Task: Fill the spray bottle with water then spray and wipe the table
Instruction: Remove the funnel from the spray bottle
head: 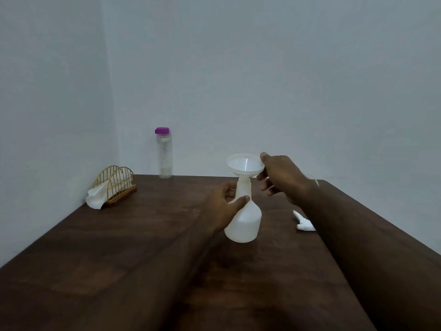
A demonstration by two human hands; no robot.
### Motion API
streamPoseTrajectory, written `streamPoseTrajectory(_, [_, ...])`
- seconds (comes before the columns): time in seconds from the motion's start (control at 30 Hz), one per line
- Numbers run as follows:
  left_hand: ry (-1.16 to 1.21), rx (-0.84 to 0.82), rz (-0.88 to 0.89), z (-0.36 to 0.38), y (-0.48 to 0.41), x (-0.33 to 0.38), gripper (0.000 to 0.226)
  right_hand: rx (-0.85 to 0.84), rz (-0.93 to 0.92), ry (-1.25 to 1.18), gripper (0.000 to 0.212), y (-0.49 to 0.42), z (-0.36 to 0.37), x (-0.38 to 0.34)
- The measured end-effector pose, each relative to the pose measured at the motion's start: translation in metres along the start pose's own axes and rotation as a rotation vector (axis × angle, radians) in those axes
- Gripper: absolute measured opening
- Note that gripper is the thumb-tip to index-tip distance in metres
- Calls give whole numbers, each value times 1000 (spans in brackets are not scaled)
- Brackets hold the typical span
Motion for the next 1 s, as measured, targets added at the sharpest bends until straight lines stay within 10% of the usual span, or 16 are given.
streamPoseTrajectory(1.0, [-66, 159, 94, 2, 13, -17, 52, 280, 106, -698, 26, 9, 15, 16])
Point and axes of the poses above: each hand's wrist, its own y-axis away from the middle knuckle, its own z-axis out of the palm, x = y × z, the point moved 1 cm from there along -y, towards the middle knuckle, and after that the axes turned 10 degrees about -z, right-handed, at the moved point
